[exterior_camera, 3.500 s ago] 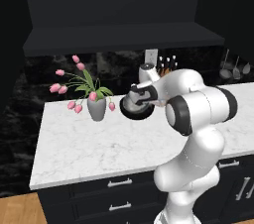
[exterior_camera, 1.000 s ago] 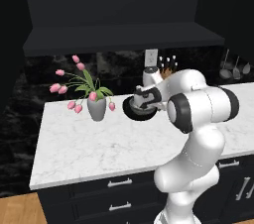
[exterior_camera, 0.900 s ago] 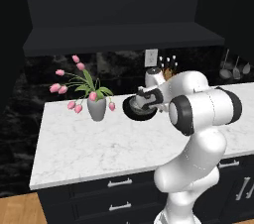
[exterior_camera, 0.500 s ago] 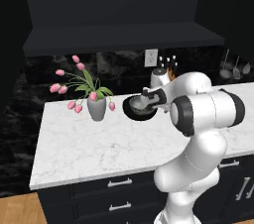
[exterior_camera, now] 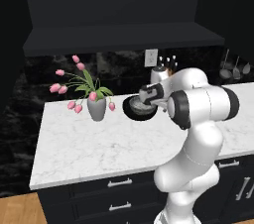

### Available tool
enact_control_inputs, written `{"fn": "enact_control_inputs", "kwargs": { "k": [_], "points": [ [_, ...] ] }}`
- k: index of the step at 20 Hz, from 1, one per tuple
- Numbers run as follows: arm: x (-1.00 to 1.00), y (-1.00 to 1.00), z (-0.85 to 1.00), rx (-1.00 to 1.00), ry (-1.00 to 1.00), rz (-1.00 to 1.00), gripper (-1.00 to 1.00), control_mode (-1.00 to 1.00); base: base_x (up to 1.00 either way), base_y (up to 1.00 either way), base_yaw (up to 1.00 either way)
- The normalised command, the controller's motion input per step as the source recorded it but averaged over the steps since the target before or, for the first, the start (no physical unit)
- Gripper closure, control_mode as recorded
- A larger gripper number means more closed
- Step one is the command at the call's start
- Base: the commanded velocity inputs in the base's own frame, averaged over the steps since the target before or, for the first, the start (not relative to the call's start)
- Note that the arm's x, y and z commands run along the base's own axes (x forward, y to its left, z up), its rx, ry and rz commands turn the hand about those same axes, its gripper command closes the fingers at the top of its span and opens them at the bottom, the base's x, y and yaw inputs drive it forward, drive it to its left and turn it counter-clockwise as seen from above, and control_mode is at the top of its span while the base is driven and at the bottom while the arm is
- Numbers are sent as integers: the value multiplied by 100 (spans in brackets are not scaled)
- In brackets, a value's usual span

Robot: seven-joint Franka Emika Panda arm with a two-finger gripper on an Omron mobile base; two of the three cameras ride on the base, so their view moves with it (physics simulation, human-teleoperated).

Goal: Pick up the bowls on the counter and stack them on top of one another in the open cabinet. Place the smaller bowl on top of the larger bowl.

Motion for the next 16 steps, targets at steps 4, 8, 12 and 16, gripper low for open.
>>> {"fn": "enact_control_inputs", "kwargs": {
  "k": [4, 8, 12, 16],
  "points": [
    [18, 0, -11, 0, 6, 0, -100, -100, 0, 0, 0],
    [2, 0, -41, 0, 2, 0, -100, -100, 0, 0, 0],
    [0, 0, -31, 0, 0, 0, -100, -100, 0, 0, 0],
    [0, 0, -11, 0, 0, 0, -100, -100, 0, 0, 0]
  ]
}}
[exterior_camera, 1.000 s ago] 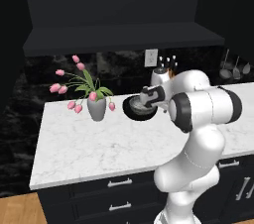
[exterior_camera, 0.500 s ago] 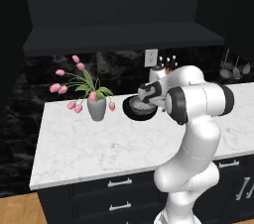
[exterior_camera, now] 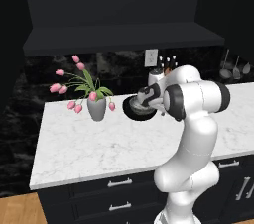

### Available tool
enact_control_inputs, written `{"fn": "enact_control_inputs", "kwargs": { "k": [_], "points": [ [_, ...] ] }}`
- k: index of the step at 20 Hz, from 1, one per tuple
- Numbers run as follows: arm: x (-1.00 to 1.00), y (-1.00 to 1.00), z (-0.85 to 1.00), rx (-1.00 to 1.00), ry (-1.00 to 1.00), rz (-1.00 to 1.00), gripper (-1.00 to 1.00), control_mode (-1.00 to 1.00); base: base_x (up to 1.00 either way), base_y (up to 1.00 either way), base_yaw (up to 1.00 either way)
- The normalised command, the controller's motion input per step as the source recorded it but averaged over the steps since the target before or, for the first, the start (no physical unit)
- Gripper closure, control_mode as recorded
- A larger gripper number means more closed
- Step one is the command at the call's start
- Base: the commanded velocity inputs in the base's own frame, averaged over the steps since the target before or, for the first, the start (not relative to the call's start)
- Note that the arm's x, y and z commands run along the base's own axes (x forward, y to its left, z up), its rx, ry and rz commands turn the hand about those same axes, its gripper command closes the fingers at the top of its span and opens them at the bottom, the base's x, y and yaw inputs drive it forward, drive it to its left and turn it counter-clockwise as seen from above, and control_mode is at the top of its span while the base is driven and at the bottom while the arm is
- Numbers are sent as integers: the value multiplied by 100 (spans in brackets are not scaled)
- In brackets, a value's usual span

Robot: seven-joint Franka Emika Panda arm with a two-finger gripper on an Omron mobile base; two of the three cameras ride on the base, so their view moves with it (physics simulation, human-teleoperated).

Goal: Pick up the bowls on the counter and stack them on top of one another in the open cabinet. Place the smaller bowl on top of the larger bowl.

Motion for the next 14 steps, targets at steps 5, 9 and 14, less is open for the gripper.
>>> {"fn": "enact_control_inputs", "kwargs": {
  "k": [5, 9, 14],
  "points": [
    [0, 0, -18, 0, 0, 0, -100, -100, 0, 0, 0],
    [0, 0, -11, 0, 0, 0, -100, -100, 0, 0, 0],
    [0, 0, 0, 0, 0, 0, 100, -100, 0, 0, 0]
  ]
}}
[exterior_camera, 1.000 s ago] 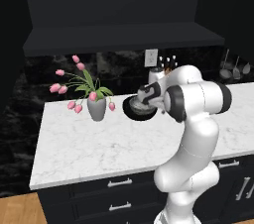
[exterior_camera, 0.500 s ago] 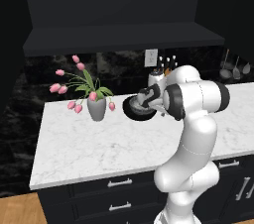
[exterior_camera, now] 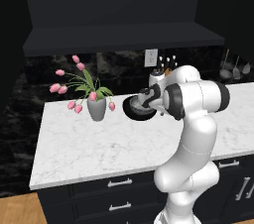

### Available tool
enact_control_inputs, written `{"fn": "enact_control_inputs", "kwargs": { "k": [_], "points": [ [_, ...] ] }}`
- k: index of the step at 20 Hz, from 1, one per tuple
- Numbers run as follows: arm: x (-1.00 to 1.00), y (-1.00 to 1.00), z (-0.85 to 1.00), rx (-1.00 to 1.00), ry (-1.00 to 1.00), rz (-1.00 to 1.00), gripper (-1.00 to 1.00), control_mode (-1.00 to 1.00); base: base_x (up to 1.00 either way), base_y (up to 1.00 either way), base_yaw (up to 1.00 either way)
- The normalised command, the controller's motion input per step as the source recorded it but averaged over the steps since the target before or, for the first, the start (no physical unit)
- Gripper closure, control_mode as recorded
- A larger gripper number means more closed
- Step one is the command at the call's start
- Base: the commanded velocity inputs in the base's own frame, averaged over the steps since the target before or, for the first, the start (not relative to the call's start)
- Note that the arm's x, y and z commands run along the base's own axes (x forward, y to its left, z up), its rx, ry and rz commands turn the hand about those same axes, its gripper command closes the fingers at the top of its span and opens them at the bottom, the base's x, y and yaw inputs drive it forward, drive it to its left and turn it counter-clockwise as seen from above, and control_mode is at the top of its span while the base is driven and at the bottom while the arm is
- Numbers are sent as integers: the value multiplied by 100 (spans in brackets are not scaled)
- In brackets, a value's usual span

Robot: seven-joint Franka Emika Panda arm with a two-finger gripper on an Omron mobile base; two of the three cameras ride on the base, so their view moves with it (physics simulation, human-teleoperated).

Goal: Pick up the bowls on the counter and stack them on top of one another in the open cabinet. Place the smaller bowl on top of the larger bowl.

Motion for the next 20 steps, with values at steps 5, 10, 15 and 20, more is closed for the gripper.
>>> {"fn": "enact_control_inputs", "kwargs": {
  "k": [5, 10, 15, 20],
  "points": [
    [0, 0, 0, 0, 0, 0, 100, -100, 0, 0, 0],
    [0, 0, 11, -2, 0, 0, 100, -100, 0, 0, 0],
    [-39, 0, 30, -2, -2, 0, 100, -100, 0, 0, 0],
    [-82, 0, 61, 1, -18, 0, 100, -100, 0, 0, 0]
  ]
}}
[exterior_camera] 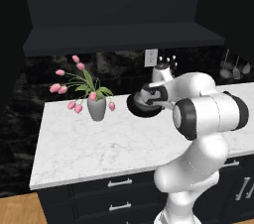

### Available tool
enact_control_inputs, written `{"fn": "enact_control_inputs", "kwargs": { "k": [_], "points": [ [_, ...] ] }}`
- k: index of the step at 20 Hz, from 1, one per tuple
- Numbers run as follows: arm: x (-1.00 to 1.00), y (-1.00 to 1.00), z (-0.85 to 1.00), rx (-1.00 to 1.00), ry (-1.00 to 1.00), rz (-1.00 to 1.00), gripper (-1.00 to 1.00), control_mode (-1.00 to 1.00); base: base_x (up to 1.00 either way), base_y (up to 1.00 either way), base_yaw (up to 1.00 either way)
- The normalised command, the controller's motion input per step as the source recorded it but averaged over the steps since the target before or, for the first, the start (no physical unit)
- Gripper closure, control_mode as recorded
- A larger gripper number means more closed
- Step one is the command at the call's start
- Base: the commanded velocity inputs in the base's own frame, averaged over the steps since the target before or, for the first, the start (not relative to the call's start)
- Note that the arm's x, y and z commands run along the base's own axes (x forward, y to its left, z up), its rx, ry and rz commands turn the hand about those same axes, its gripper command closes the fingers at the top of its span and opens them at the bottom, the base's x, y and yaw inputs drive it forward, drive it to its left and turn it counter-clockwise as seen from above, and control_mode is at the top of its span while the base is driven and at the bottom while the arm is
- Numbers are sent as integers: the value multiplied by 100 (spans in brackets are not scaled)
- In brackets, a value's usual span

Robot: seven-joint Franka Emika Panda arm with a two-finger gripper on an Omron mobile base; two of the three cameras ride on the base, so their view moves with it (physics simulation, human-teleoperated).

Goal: Pick up the bowls on the counter and stack them on top of one another in the open cabinet. Place the smaller bowl on top of the larger bowl.

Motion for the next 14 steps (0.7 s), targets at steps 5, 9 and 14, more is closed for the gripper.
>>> {"fn": "enact_control_inputs", "kwargs": {
  "k": [5, 9, 14],
  "points": [
    [-97, -1, 97, 2, -27, 0, 100, -100, 0, 0, 0],
    [-93, 0, 100, 0, -25, 0, 100, -100, 0, 0, 0],
    [-82, 0, 100, 0, -25, 1, 100, -100, 0, 0, 0]
  ]
}}
